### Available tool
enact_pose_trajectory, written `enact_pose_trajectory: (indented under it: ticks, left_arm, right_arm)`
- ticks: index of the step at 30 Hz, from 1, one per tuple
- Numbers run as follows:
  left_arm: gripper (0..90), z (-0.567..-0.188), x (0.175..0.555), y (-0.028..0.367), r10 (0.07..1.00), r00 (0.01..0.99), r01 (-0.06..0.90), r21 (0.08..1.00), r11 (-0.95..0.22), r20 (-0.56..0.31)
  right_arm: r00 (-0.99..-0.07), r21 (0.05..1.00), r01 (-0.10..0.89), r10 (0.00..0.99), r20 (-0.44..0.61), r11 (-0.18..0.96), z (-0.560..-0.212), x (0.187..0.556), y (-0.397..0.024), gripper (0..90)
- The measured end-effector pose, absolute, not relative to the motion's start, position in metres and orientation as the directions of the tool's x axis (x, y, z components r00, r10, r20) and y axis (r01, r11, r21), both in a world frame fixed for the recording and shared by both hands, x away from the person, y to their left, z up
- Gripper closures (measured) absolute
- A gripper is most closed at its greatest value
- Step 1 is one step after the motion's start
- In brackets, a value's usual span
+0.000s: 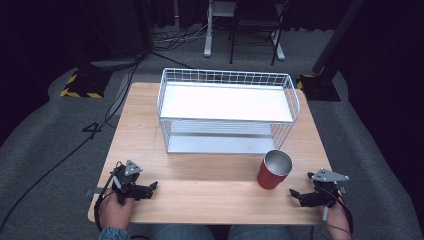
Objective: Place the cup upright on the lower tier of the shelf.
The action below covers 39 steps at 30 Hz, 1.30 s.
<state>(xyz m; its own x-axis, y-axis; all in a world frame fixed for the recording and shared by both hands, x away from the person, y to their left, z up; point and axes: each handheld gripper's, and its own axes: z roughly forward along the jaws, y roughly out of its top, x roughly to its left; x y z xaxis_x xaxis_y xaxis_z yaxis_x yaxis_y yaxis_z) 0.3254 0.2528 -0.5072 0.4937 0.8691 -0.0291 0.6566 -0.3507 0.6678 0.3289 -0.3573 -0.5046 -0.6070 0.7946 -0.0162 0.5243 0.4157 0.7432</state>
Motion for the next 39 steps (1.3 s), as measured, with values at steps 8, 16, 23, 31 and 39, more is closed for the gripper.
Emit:
enact_pose_trajectory:
  ticks: [8,16,23,31,39]
  left_arm:
    - [0.1,-0.507,0.326,0.253,0.869,0.494,0.656,0.669,-0.351,-0.029]
    - [0.0,-0.507,0.328,0.253,0.866,0.500,0.653,0.668,-0.357,-0.025]
    - [0.0,-0.507,0.328,0.253,0.866,0.499,0.654,0.668,-0.356,-0.026]
    - [0.0,-0.507,0.328,0.253,0.867,0.498,0.653,0.668,-0.355,-0.027]
    - [0.0,-0.507,0.328,0.253,0.866,0.498,0.653,0.668,-0.356,-0.026]
  right_arm:
    - [-0.600,0.801,0.510,0.797,0.071,0.313,-0.501,0.324,-0.361,0.0]
    - [-0.656,0.863,0.398,0.754,0.030,0.312,-0.487,0.301,-0.355,0.0]
    - [-0.678,0.920,0.303,0.735,0.026,0.247,-0.476,0.281,-0.350,0.0]
    - [-0.689,0.940,0.261,0.725,0.022,0.219,-0.474,0.274,-0.336,0.0]
    - [-0.689,0.955,0.247,0.723,0.055,0.163,-0.483,0.284,-0.309,0.0]
